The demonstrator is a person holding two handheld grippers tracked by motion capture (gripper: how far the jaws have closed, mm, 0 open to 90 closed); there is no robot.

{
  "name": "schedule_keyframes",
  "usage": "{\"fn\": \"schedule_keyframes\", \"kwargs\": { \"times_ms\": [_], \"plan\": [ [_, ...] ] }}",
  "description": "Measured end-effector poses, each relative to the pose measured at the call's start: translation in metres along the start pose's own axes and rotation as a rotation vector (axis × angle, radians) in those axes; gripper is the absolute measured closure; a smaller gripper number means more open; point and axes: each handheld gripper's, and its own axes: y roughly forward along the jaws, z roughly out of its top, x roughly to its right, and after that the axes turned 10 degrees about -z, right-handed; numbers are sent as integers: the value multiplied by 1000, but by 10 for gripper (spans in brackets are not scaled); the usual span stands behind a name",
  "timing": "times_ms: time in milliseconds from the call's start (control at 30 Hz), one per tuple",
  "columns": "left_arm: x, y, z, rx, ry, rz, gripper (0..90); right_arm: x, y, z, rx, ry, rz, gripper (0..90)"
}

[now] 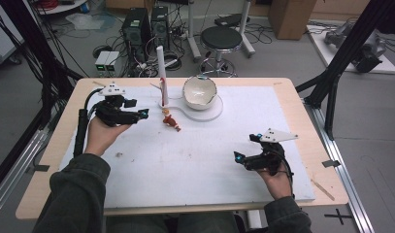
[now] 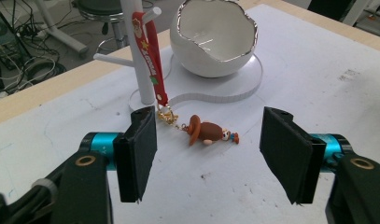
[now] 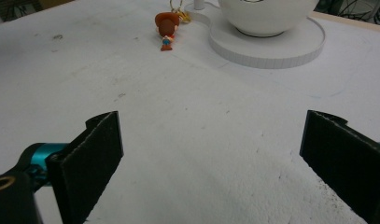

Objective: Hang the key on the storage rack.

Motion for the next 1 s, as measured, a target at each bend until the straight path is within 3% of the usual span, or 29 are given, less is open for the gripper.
{"fn": "schedule_keyframes", "kwargs": {
  "times_ms": [433,1000],
  "plan": [
    [8,-5,-7,-3,0,-17,240,0,0,0,0,0,-2,49],
    [20,-24,-24,24,19,-46,226,-2,1,1,0,-3,-3,49]
  ]
}}
